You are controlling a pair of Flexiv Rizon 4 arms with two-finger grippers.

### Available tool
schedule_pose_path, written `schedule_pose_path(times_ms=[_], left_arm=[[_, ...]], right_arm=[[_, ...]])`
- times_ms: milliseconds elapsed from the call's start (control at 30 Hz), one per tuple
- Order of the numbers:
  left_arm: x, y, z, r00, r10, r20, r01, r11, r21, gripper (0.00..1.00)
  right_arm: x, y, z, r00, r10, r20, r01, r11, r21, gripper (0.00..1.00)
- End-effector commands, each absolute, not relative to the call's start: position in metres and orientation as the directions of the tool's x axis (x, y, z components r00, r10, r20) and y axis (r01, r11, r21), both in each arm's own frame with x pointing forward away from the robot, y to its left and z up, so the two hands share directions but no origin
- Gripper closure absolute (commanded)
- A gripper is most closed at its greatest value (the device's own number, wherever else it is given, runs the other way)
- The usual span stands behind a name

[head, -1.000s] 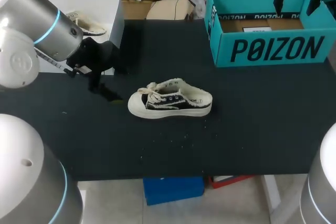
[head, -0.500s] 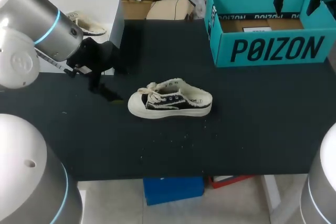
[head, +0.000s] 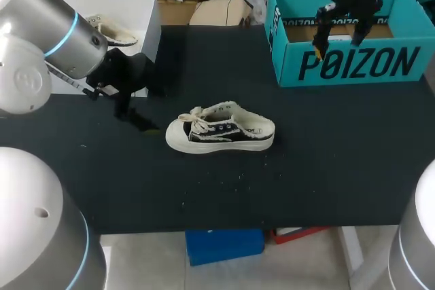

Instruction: Take the shoe out of the shoebox, open the shoe tongue, remove and reinsert the insole, then place the shoe into the shoebox

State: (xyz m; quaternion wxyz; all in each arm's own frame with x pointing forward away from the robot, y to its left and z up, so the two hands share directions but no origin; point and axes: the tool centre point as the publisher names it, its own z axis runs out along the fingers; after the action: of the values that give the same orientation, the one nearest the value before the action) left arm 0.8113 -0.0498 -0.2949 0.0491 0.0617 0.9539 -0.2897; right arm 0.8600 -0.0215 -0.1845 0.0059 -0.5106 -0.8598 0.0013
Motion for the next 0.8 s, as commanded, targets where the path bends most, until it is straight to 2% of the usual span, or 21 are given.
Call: schedule_pose_path(times_ms=[33,433,533,800], left_arm=[[0.811,-0.050,-0.297,-0.987,0.089,-0.133,0.148,0.824,-0.547,0.00],[0.811,-0.050,-0.297,-0.987,0.089,-0.133,0.148,0.824,-0.547,0.00],[0.811,-0.050,-0.297,-0.987,0.089,-0.133,0.148,0.824,-0.547,0.00],[0.811,-0.050,-0.297,-0.987,0.089,-0.133,0.148,0.824,-0.547,0.00]], right_arm=[[0.817,-0.031,-0.186,-0.870,0.468,-0.152,0.412,0.862,0.297,0.00],[0.817,-0.031,-0.186,-0.870,0.468,-0.152,0.412,0.862,0.297,0.00],[0.825,-0.009,-0.191,-0.909,0.382,-0.167,0.300,0.878,0.374,0.00],[0.825,0.031,-0.216,-0.952,0.220,-0.213,0.109,0.894,0.434,0.00]])
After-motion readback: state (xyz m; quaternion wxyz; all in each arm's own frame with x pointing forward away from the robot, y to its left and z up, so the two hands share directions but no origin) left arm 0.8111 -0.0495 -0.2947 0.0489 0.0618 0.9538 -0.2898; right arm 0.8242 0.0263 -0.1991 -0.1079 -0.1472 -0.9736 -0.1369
